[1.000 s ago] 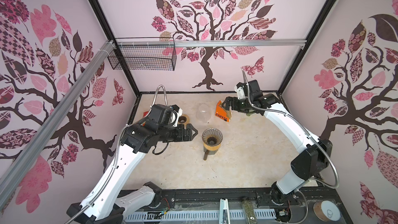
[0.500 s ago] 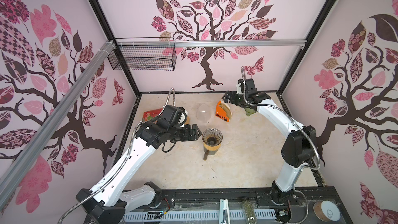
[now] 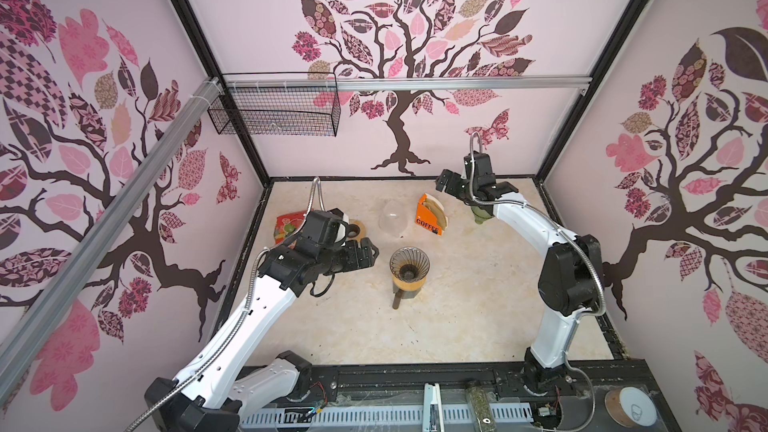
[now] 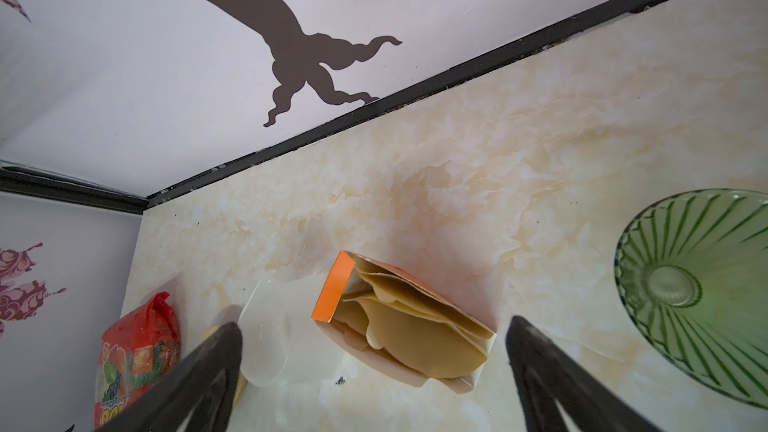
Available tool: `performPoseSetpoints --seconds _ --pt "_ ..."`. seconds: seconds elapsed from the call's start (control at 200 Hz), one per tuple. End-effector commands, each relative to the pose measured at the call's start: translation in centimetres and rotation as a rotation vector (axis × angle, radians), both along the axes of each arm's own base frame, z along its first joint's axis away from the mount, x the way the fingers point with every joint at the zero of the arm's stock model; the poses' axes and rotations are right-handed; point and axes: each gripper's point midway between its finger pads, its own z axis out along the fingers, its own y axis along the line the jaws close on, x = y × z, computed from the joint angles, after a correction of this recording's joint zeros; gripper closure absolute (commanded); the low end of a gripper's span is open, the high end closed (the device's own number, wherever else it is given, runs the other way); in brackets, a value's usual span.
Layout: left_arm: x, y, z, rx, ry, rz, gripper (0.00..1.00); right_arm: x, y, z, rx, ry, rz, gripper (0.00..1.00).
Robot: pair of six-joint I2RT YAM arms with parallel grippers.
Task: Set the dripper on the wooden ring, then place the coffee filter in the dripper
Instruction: 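Lower the right gripper onto the orange COFFEE box of tan filters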
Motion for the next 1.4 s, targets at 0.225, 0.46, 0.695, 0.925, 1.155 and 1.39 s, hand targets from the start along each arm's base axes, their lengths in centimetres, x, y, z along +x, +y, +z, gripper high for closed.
performPoseSetpoints --seconds 0.225,0.46,0.695,0.925,1.155,1.39 --pt "-0.5 -0.2 -0.2 0.028 -0.204 -0.149 0.03 1.4 0.4 -1.7 0.053 0.119 0.033 0.0" --pt "0.6 1.3 -1.5 0.076 -0.453 -0.108 0.03 3.7 1.9 -4.4 0.17 0.18 0.073 0.0" --pt "0.1 2.0 -3.1 0.124 -0.481 -0.123 0.03 3.9 2.3 -7.7 0.23 0.22 0.093 0.0" --pt "-0.4 2.4 -3.5 0.108 -0.526 -0.084 0.03 2.8 3.6 -9.6 0.318 0.275 0.146 0.0" --pt "-0.3 2.5 -3.3 0.132 -0.539 -0.084 0.03 2.2 3.9 -11.4 0.342 0.316 0.154 0.0" --pt "-1.2 1.6 -3.7 0.136 -0.535 -0.142 0.03 0.8 3.9 -11.8 0.361 0.337 0.161 0.0"
